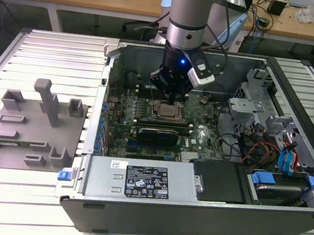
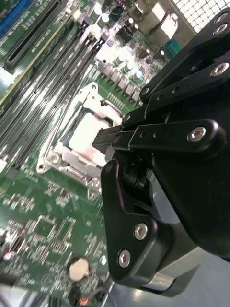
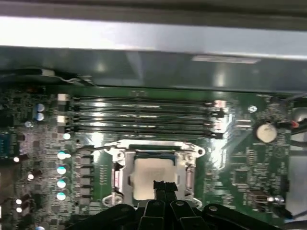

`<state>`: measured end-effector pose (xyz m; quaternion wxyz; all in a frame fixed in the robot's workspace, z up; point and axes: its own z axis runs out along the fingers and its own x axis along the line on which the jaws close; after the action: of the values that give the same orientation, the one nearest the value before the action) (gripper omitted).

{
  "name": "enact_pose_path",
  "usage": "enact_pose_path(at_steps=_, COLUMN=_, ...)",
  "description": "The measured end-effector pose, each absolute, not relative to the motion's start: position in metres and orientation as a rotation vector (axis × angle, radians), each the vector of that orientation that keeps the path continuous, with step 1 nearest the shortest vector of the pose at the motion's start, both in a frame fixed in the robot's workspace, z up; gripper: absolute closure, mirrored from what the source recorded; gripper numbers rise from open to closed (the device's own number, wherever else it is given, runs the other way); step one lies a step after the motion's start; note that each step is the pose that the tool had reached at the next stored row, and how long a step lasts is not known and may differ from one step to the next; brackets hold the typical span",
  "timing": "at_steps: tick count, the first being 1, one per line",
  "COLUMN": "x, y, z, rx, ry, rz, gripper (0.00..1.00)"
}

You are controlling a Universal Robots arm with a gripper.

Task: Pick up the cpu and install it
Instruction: 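Close the cpu cover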

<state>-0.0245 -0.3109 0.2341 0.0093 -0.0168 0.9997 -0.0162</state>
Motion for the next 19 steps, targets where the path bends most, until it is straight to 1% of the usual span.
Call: enact_pose_path(at_steps=19, x=-0.046, y=-0.311, z=0.225, rx=-0.051, ry=3.122, rz=-0.051, gripper=0.89)
